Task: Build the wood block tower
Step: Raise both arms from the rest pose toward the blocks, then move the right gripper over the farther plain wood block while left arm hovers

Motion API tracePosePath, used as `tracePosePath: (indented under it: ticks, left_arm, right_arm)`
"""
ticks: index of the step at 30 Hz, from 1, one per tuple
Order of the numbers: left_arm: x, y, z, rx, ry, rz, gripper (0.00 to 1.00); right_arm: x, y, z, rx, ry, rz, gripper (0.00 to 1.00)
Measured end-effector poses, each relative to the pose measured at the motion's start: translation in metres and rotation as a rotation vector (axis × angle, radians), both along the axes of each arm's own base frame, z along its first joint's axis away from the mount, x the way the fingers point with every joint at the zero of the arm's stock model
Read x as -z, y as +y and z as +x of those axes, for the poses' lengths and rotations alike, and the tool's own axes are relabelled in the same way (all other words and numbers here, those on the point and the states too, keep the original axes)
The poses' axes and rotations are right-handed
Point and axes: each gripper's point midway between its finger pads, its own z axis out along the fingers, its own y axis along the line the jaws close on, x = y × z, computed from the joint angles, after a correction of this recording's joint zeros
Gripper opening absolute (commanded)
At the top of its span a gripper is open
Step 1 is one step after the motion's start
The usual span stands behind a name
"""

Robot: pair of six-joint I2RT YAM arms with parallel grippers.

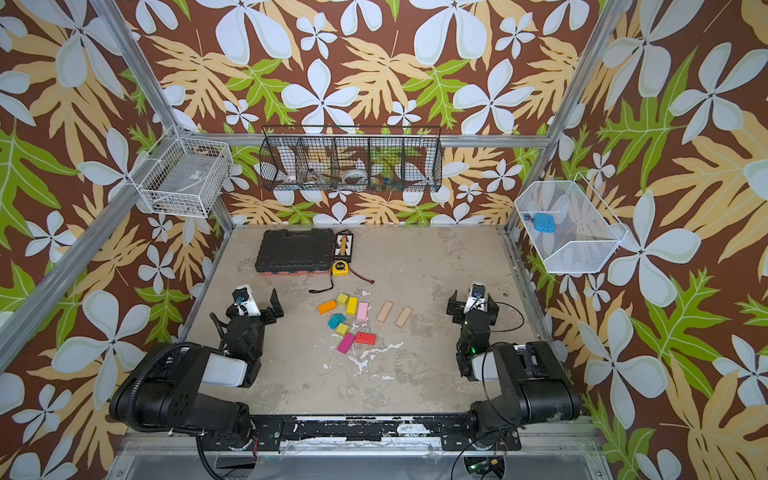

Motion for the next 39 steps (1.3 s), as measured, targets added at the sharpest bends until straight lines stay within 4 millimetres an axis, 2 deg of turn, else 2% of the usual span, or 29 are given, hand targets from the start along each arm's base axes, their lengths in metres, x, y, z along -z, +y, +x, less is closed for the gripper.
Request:
tracePosePath:
  ticks: [2,4,7,9,11,14,15,17,20,23,27,29,31,33,37,39]
  left_arm:
    - [-0.004,0.000,-0.003,0.000,-0.007,0.000,1.00]
    - [-0.021,0.001,-0.005,-0.003,-0.046,-0.004,1.00]
    - [-0.073,0.005,-0.008,-0.026,-0.161,-0.045,1.00]
    - [-0.107,0.008,-0.016,-0.038,-0.236,-0.107,1.00]
    - [-0.136,0.011,-0.028,-0.047,-0.292,-0.202,1.00]
    - [-0.185,0.006,-0.052,0.009,-0.373,-0.342,1.00]
    - [-0.199,0.001,-0.062,0.052,-0.399,-0.382,1.00]
    - [-0.209,-0.005,-0.080,0.108,-0.423,-0.460,1.00]
    - [-0.183,-0.015,-0.091,0.155,-0.329,-0.515,1.00]
    - [-0.142,-0.020,-0.092,0.164,-0.228,-0.543,1.00]
    - [-0.066,-0.017,-0.089,0.092,-0.058,-0.542,1.00]
    - [-0.043,-0.014,-0.086,0.050,0.015,-0.533,1.00]
    - [-0.030,-0.011,-0.082,0.017,0.070,-0.525,1.00]
    - [-0.015,-0.008,-0.076,-0.019,0.135,-0.514,0.99]
    - [0.006,-0.011,-0.064,-0.049,0.261,-0.505,0.97]
    - [0.014,-0.015,-0.059,-0.042,0.314,-0.508,1.00]
  right_arm:
    - [-0.010,0.000,-0.002,0.009,-0.028,0.000,1.00]
    - [-0.029,-0.004,-0.003,0.042,-0.057,0.007,1.00]
    - [-0.083,-0.017,0.003,0.115,-0.149,0.091,1.00]
    - [-0.116,-0.025,0.002,0.175,-0.193,0.208,1.00]
    - [-0.134,-0.030,-0.003,0.221,-0.192,0.306,1.00]
    - [-0.137,-0.028,-0.013,0.240,-0.136,0.420,1.00]
    - [-0.133,-0.020,-0.017,0.200,-0.111,0.460,1.00]
    - [-0.124,0.002,-0.025,0.100,-0.074,0.529,1.00]
    - [-0.116,0.049,-0.037,-0.090,-0.016,0.582,1.00]
    - [-0.109,0.087,-0.046,-0.230,0.026,0.589,1.00]
    - [-0.061,0.111,-0.050,-0.258,0.189,0.575,0.98]
    - [-0.040,0.116,-0.050,-0.240,0.261,0.581,0.94]
    - [-0.025,0.123,-0.049,-0.219,0.312,0.586,0.90]
    - [-0.016,0.140,-0.048,-0.233,0.370,0.575,0.86]
    - [-0.014,0.179,-0.044,-0.267,0.433,0.526,0.79]
    - [-0.013,0.198,-0.046,-0.288,0.461,0.485,0.77]
